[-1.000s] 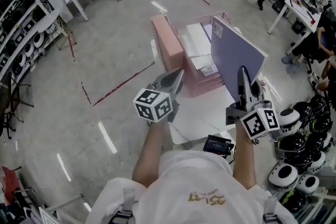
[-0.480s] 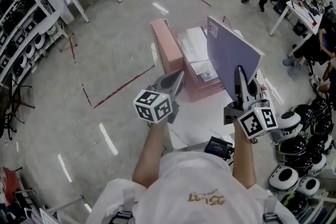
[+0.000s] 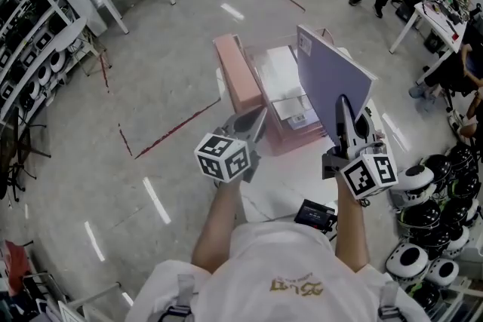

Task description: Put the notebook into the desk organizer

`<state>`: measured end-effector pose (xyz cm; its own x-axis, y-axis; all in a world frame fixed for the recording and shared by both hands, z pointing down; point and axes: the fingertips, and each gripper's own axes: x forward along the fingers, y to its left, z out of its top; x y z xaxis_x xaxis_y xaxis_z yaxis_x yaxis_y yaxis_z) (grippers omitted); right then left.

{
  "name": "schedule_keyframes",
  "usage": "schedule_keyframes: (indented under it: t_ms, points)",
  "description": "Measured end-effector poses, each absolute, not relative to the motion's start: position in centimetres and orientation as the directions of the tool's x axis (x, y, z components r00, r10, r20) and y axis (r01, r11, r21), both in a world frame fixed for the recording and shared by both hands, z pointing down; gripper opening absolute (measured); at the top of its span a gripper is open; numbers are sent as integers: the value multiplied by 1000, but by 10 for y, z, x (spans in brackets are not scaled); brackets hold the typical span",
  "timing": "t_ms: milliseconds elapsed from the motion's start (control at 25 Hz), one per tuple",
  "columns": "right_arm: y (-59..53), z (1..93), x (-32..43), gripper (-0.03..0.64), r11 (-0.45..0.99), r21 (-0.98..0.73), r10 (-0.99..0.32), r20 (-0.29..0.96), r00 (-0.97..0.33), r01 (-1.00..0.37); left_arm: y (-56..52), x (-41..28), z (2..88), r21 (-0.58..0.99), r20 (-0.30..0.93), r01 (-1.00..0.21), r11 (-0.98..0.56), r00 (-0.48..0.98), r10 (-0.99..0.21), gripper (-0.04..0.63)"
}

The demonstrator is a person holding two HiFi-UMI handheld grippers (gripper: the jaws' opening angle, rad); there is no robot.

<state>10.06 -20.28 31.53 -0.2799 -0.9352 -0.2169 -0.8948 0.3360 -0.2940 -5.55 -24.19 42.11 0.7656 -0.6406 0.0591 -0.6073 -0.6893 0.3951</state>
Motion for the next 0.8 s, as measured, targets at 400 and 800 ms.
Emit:
schedule_keyframes:
  t_ms: [400,800]
  points:
    - [-234,321,124,41,337,-249,-933,-214,-288,-908,-250,-22,424,383,72,-597,-705,780,-621,15]
    - [-264,326,133,41,349,-194,-929,-203,-311,-917,-259,-10,434,399,92,-605,-689,774,-626,15]
